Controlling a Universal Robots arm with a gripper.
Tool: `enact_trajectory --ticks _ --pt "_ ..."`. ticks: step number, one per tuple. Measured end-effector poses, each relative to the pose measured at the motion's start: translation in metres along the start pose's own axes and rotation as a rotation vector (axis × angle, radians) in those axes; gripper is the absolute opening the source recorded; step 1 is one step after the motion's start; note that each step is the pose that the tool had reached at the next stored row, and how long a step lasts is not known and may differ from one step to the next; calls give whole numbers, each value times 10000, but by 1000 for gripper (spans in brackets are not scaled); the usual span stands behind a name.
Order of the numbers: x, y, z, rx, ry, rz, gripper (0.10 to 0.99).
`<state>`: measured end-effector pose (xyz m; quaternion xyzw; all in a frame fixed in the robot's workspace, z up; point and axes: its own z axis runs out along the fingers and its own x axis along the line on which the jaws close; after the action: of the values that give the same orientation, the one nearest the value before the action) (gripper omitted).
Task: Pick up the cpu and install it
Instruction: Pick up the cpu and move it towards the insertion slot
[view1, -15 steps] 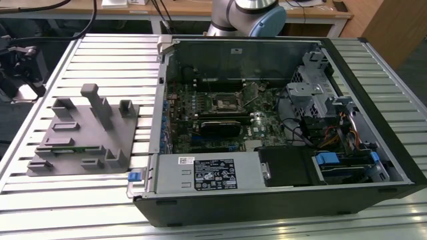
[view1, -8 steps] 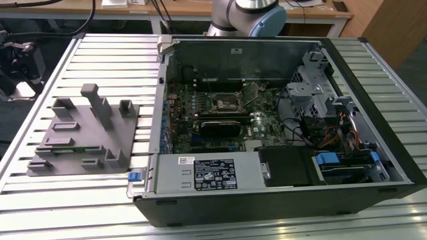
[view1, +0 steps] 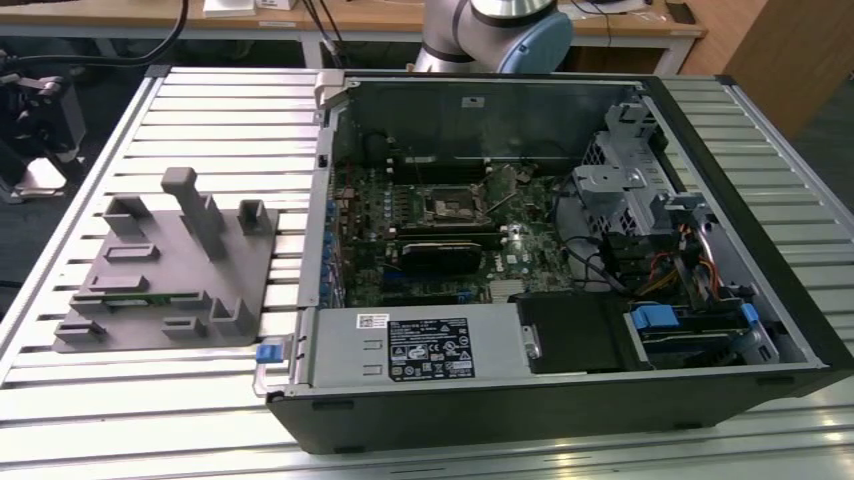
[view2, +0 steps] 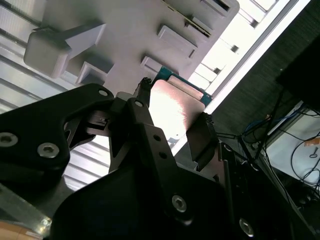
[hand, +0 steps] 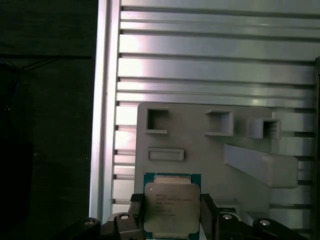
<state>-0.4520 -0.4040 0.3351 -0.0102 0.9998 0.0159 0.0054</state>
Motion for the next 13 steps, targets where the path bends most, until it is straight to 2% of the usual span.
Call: enact_trajectory --ticks 13 --pt "-1 3 -94 0 0 0 541"
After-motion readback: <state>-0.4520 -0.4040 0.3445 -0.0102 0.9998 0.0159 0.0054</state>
